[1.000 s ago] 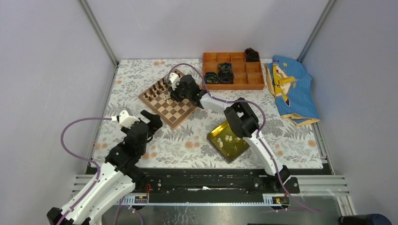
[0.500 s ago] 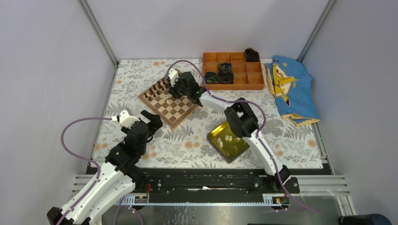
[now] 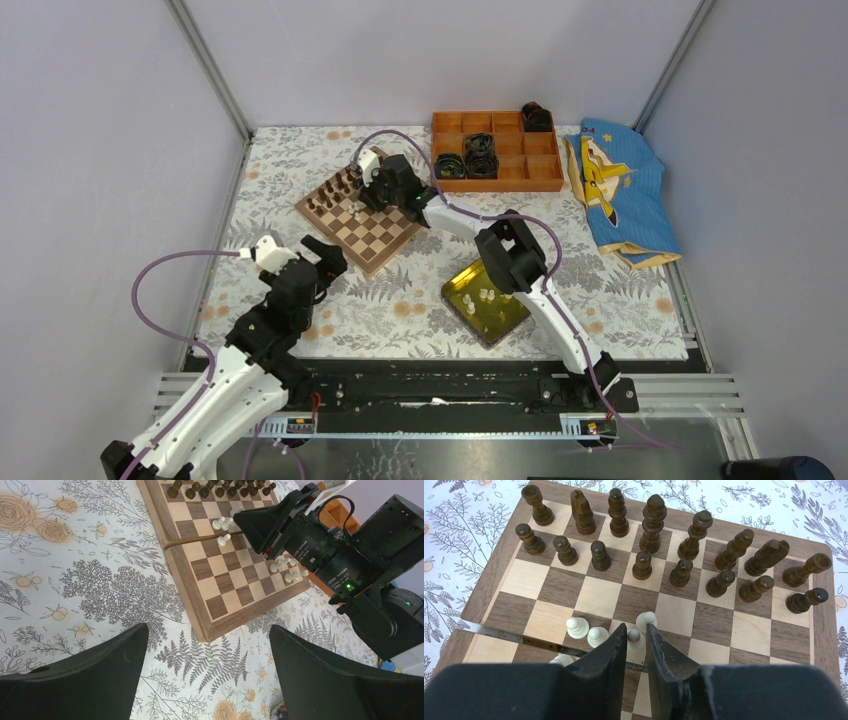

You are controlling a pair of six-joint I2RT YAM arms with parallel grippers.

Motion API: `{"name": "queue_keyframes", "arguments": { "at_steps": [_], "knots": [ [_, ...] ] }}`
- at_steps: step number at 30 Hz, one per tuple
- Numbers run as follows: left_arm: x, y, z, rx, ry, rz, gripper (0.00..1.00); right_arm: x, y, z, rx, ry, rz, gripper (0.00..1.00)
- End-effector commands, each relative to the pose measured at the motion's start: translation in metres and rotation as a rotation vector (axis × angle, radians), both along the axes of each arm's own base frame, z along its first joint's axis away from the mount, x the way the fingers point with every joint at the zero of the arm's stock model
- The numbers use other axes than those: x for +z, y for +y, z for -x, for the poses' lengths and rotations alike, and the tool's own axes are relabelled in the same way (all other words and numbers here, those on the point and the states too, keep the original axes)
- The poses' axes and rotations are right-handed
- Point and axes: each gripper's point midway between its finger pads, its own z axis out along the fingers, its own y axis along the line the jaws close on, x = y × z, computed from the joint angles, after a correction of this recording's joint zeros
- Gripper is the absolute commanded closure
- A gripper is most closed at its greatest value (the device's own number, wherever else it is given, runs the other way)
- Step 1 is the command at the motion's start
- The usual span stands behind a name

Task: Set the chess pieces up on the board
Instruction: Pick up the chess piece from the chessboard.

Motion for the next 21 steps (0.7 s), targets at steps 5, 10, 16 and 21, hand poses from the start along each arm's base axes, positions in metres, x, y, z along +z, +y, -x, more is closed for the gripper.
{"name": "queue_keyframes", "arguments": {
  "at_steps": [5,10,16,21],
  "knots": [
    [0.003,-0.005,-0.005,0.001,-0.028,0.029,0.01,0.02,0.008,-0.007,0.013,-0.025,-0.044,0.82],
    [0.002,-0.005,-0.005,-0.001,-0.024,0.029,0.01,0.021,0.005,-0.007,0.008,-0.033,-0.038,0.94],
    [0.002,-0.006,-0.005,-0.002,-0.023,0.029,0.01,0.023,-0.001,-0.003,0.002,-0.043,-0.032,1.0],
    [0.004,-0.005,-0.005,-0.002,-0.03,0.032,0.01,0.033,-0.007,0.002,0.0,-0.057,-0.04,1.0]
  ]
}}
